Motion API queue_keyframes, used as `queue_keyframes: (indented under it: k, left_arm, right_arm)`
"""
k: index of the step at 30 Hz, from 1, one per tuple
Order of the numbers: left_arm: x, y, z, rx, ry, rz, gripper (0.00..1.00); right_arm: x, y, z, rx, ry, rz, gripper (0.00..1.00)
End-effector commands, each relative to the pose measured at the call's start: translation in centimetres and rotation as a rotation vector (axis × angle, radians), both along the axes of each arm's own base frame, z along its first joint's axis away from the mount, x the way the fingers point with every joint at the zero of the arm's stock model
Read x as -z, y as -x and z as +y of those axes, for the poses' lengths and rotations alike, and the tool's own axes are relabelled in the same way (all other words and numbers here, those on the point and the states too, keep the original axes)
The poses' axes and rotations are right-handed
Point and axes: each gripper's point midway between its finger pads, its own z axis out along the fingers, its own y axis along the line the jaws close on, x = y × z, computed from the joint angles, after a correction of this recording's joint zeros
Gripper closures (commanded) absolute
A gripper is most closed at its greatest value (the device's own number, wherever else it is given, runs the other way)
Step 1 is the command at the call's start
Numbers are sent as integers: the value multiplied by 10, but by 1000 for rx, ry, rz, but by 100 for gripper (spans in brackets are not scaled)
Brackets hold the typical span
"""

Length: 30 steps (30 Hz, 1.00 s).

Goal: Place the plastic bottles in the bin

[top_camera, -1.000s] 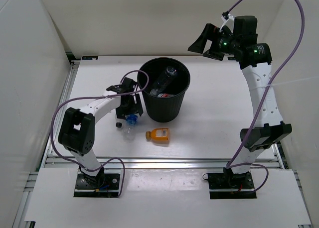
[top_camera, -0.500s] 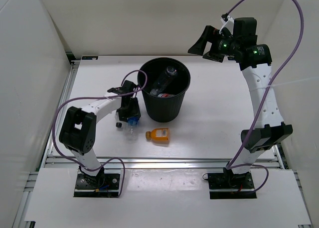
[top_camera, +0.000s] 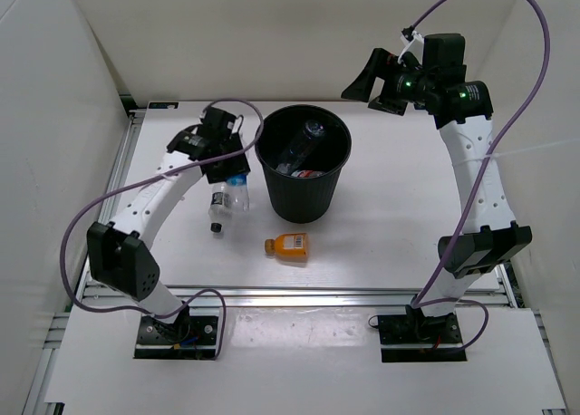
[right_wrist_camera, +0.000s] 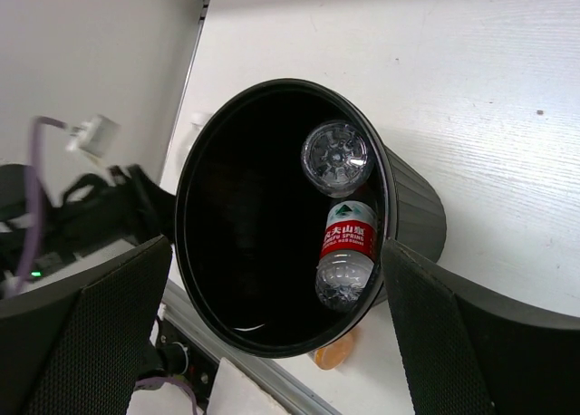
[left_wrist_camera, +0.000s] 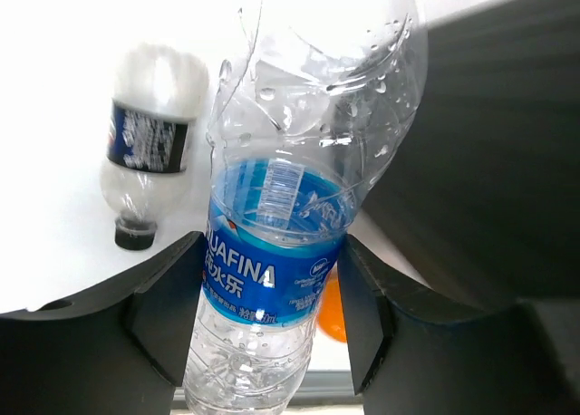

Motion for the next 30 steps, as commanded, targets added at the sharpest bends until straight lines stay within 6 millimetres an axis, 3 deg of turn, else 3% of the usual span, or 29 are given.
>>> queue_keyframes:
  k: [1, 2, 4, 5, 7, 8, 9, 11, 12, 13, 15, 19, 20, 26, 27, 28, 30]
  left_arm:
    - [-51, -6, 20, -77, -14, -107, 62]
    - [-76, -14, 26, -102, -10, -166, 62]
    - [-96, -14, 36, -137, -40, -204, 64]
    - [-120, -20, 45, -178, -61, -270, 64]
    - [-141, -26, 52, -196, -86, -329, 62]
    - [-161, -31, 53, -213, -75, -380, 62]
    - [-175, -35, 52, -211, -61, -422, 62]
    - [-185, -51, 39, -180, -51, -454, 62]
    - [-209, -57, 33, -168, -28, -517, 62]
    - [-203, -67, 22, -127, -46, -505, 62]
    - [-227, -76, -6, -56, -7, -580, 62]
    - [-239, -89, -65, 104, 49, -664, 60]
    - [-237, -90, -83, 139, 69, -668, 58]
    - [-235, -72, -142, 293, 106, -687, 49]
    - [-230, -65, -154, 321, 111, -677, 44]
    - [-230, -63, -156, 330, 95, -682, 25]
    - [-241, -54, -149, 325, 58, -714, 0]
  right_arm:
    - [-18, 10, 1, -22, -18, -55, 0]
    - [-18, 10, 1, -22, -18, -55, 0]
    - [-15, 9, 1, -22, -16, -46, 0]
    - [-15, 10, 2, -30, -20, -45, 0]
    - [-15, 11, 3, -26, -26, -39, 0]
    - [-15, 11, 3, -26, -26, -39, 0]
    - [-15, 11, 3, -26, -26, -39, 0]
    - [-15, 11, 3, -26, -26, -39, 0]
    - [-12, 8, 3, -26, -24, -30, 0]
    - [-12, 8, 3, -26, -24, -30, 0]
    - [-12, 8, 3, -26, -24, -30, 0]
    - [-12, 8, 3, -26, -24, -30, 0]
    - [-8, 8, 3, -26, -22, -21, 0]
    - [-6, 6, -7, -1, -7, -18, 0]
    - [-5, 8, -7, -1, -7, -15, 0]
    - [-5, 6, -11, 10, -7, -15, 0]
    - [-5, 6, -11, 10, -7, -15, 0]
